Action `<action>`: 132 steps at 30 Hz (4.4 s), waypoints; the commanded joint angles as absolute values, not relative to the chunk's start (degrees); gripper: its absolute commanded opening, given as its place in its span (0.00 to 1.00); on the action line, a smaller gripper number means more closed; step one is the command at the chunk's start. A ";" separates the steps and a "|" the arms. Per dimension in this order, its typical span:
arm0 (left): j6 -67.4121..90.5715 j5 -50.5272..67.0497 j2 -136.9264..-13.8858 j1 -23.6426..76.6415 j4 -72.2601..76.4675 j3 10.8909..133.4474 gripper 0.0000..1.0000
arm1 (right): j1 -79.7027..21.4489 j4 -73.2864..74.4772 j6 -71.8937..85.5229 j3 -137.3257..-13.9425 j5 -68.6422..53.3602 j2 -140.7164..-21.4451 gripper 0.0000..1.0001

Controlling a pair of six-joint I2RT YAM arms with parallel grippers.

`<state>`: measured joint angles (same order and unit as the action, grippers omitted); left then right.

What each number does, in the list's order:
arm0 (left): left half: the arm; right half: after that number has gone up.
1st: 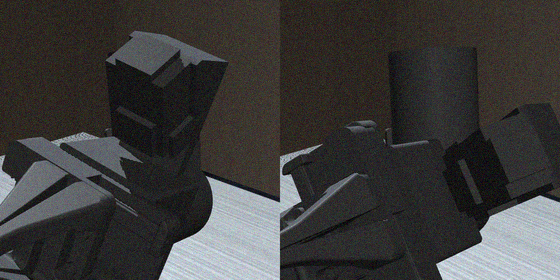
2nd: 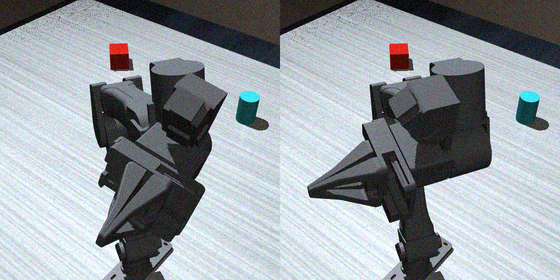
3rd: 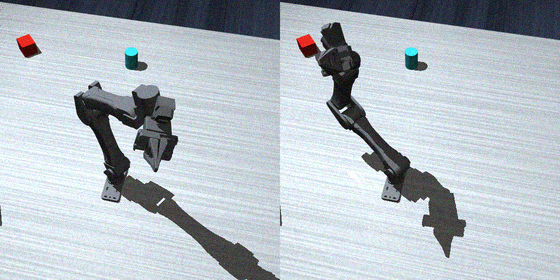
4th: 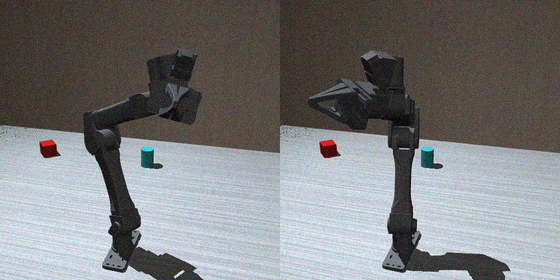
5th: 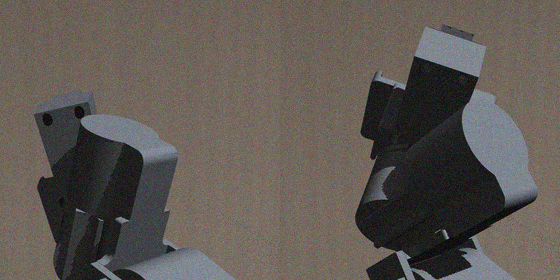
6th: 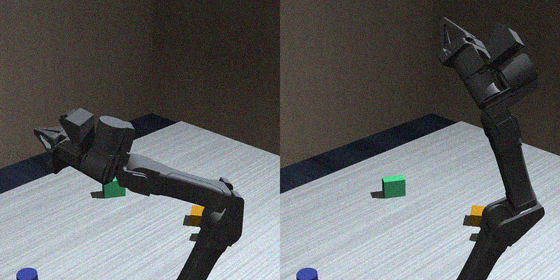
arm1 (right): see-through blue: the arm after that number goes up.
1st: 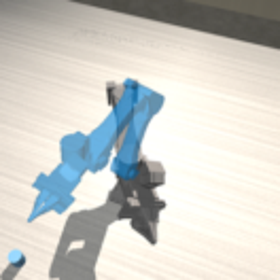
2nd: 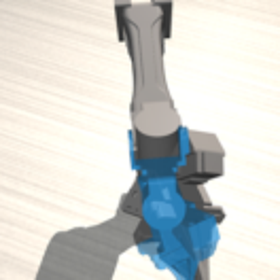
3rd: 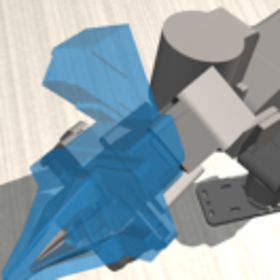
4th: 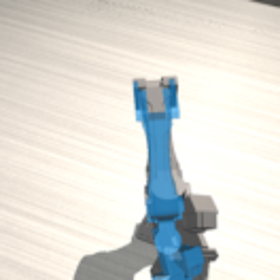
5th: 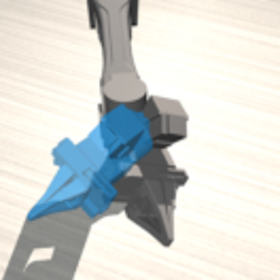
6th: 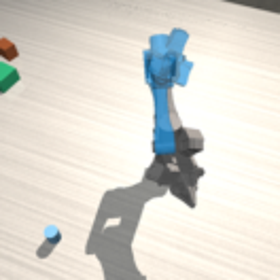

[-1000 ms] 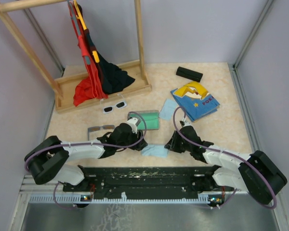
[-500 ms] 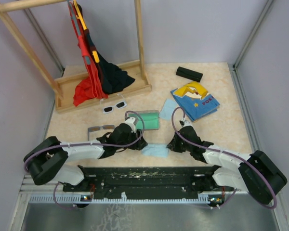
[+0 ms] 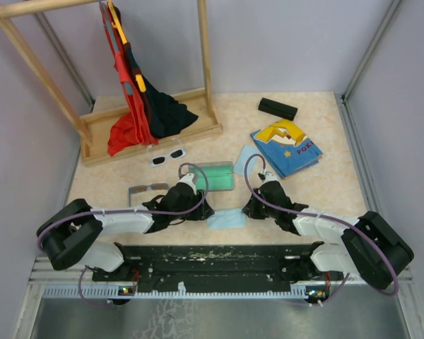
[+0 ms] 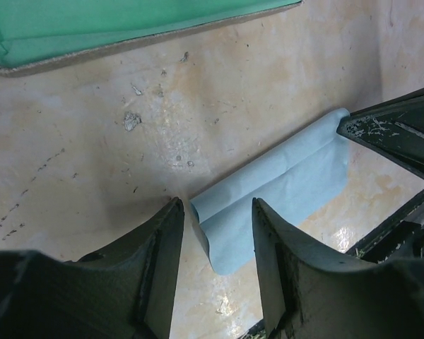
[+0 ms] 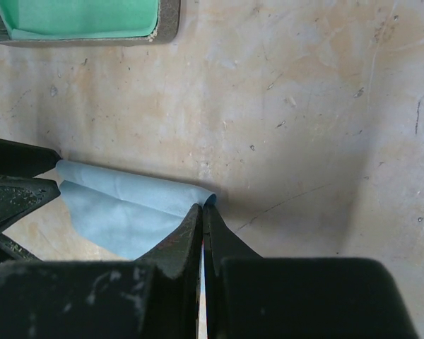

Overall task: Organize the sunglasses
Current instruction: Pick up the glasses cleaning cloth from the center of the board, then place the glasses cleaning cloth in the sunglasses case.

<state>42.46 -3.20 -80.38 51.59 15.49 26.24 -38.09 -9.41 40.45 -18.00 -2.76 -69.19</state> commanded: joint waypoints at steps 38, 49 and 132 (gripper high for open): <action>33.01 -9.92 -79.71 54.07 16.61 28.98 0.03 | -37.90 -18.53 38.01 -19.70 -6.57 -67.55 0.00; 30.70 -14.81 -76.26 52.13 17.50 29.44 0.03 | -37.90 -21.25 39.73 -25.18 -3.63 -71.82 0.00; 19.22 -14.64 -89.27 38.32 26.56 35.73 0.43 | -32.52 -28.18 36.82 -41.43 -3.22 -95.11 0.16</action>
<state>20.40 -13.08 -90.59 38.74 26.17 34.09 -32.84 -24.93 37.60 -40.29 -2.98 -96.44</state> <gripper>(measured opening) 0.400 0.116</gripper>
